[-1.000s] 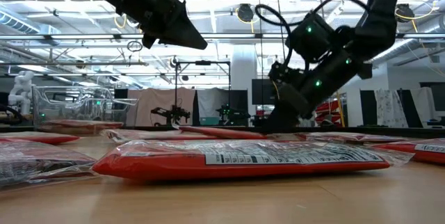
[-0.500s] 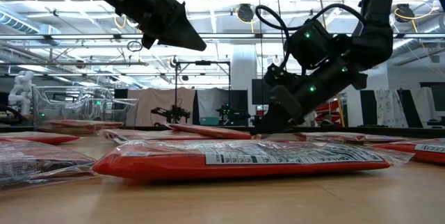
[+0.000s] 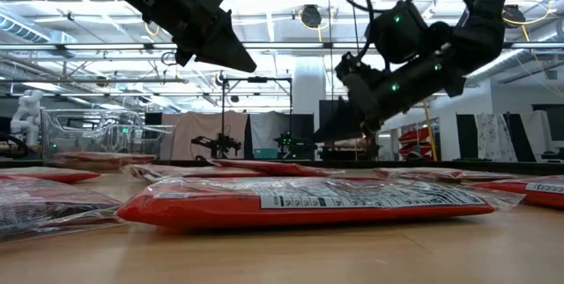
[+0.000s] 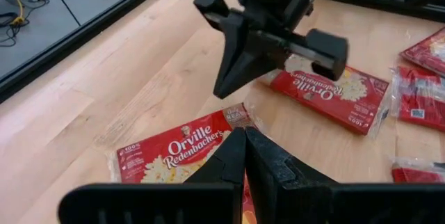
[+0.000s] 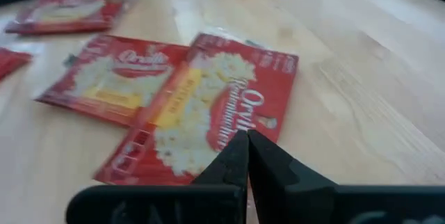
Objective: Sort popcorn bags into baskets
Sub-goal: Put the red popcorn bag into the transparent bin
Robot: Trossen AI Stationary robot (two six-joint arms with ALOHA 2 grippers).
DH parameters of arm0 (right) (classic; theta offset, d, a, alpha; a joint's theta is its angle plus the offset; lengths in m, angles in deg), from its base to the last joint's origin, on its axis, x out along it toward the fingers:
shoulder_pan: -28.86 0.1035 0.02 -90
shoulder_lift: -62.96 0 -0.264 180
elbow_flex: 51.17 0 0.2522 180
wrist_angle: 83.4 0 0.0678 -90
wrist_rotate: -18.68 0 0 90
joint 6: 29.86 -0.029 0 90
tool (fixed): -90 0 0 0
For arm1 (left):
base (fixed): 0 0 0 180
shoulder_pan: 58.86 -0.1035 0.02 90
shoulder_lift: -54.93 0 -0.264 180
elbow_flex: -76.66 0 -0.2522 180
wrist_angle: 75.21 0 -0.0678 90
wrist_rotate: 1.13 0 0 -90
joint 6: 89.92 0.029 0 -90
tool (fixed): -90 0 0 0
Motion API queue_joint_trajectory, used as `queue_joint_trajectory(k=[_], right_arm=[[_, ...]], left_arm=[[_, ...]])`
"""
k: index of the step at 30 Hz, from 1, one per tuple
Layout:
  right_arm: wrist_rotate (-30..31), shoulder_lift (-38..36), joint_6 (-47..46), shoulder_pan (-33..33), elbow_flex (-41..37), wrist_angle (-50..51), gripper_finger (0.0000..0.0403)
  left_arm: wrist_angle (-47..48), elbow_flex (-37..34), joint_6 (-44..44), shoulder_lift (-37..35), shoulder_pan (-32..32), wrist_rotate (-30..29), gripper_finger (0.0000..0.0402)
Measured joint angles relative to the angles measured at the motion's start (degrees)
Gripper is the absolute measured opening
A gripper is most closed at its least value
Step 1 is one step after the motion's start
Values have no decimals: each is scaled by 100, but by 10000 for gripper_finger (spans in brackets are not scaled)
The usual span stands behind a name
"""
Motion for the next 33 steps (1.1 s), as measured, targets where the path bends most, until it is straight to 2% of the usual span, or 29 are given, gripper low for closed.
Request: queue_joint_trajectory(k=[5,10,16,19,25,30,33], right_arm=[[14,-312,214,161,2,782,14],[346,-426,555,370,2,1566,51],[664,-426,592,539,7,1632,120],[789,-426,584,513,8,1647,153],[769,-426,630,477,11,1786,216],[776,-426,1191,642,11,1839,258],[1129,-426,1413,740,11,1675,271]], left_arm=[[-16,0,-121,66,17,0,15],[-27,2,-8,513,-27,-187,15],[-94,0,-346,1273,-342,-327,15],[-53,-2,-531,1560,-527,-152,15],[-53,-2,-759,1840,-822,206,14],[-118,13,-877,2054,-967,339,14],[-122,17,-896,2134,-992,343,14]])
